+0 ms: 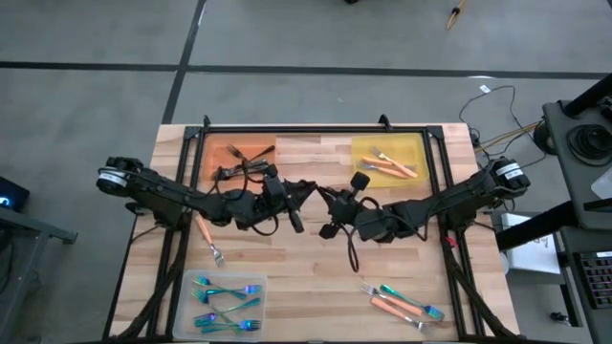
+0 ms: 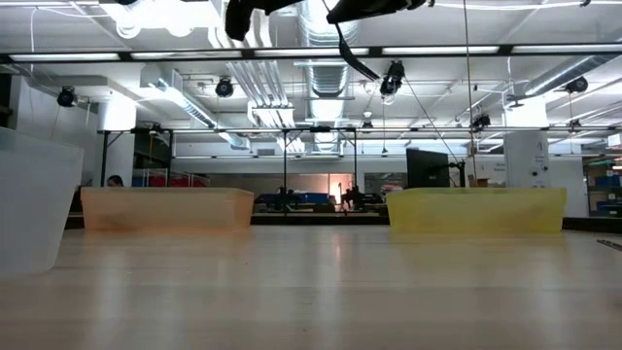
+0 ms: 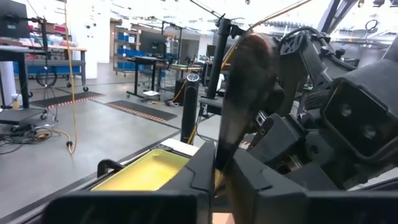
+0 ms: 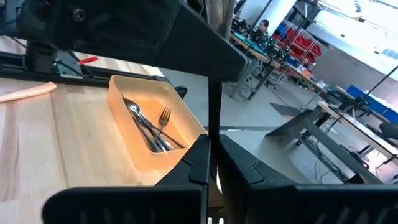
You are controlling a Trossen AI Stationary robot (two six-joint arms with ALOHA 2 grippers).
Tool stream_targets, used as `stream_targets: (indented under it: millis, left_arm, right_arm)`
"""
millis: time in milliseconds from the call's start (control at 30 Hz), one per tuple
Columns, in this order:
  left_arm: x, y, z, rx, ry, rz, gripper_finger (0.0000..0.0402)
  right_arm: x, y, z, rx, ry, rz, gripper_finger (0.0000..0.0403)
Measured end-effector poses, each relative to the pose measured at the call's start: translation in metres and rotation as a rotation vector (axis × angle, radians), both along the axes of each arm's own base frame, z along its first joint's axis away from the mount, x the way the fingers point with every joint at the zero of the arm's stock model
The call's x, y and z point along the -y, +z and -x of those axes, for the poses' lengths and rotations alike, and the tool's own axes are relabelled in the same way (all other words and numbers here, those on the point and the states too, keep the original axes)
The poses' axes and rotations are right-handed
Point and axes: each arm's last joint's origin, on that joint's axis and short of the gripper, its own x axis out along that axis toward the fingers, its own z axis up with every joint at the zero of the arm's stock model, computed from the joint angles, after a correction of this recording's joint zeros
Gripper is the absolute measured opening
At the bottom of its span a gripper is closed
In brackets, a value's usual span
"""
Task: Sort silverware by color (type)
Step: Put the black fork into the orange bin
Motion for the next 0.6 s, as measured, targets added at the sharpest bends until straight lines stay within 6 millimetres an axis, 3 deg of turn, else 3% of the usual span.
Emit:
stream_targets:
  millis: [300,467,600]
  left_arm:
    - [0.0004,-0.0008,0.0002,-0.008,0.002,-0.002,0.0001]
    - [-0.0018,-0.0047,-0.0001,-0.054,0.029,-0.023,0.0000]
    - [-0.0056,-0.0086,0.0022,-0.141,0.154,-0.080,0.0000]
  right_arm:
    - [0.0000,-0.0001,0.0000,0.007,-0.001,-0.010,0.0019]
    - [-0.0003,0.0011,0.0005,0.010,0.010,-0.014,0.0055]
    - [-0.0014,0.0023,0.0018,0.010,0.016,-0.014,0.0096]
